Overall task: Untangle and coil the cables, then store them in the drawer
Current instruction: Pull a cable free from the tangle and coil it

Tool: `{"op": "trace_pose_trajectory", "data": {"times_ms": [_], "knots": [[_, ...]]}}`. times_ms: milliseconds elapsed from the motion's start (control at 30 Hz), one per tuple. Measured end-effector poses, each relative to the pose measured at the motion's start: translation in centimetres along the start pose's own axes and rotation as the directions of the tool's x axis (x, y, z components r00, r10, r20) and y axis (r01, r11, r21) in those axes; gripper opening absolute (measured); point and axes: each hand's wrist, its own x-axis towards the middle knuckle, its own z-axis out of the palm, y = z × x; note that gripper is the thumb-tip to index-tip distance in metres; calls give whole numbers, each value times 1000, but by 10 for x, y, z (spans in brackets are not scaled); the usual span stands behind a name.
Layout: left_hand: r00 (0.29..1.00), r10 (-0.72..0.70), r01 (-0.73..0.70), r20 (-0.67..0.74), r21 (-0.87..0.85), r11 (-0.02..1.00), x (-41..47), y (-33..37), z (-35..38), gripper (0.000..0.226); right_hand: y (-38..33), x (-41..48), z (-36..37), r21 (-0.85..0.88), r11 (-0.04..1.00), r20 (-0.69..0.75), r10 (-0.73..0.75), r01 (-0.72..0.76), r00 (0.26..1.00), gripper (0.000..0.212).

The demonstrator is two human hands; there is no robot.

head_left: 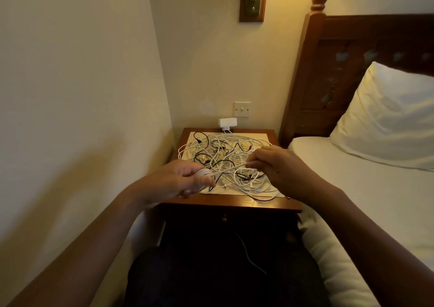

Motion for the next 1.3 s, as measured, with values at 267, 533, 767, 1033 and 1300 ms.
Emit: {"op": "trace_pose_trajectory", "data": {"times_ms": [267,533,767,1033,1300], "knots": [[987,142,-143,-78,-834,533,9,2,40,27,-24,-2,38,346,932,-223,191,-105,956,16],[962,-105,-133,-253,-767,627,18,-10,65,32,-39,-15,66,893,387,56,412,-231,909,18],[871,-180,-59,-457,-461,885,17,-22,81,36,-33,-22,87,908,84,349,390,-410,852,26],[865,-152,-74,-479,-420,905,23,-26,91,26,-30,-28,84,852,-70,517,270,-519,812,44],[845,-142,-70,-515,-370,926,25,-29,101,25,-38,-24,81,609,575,298,473,-546,829,21]]}}
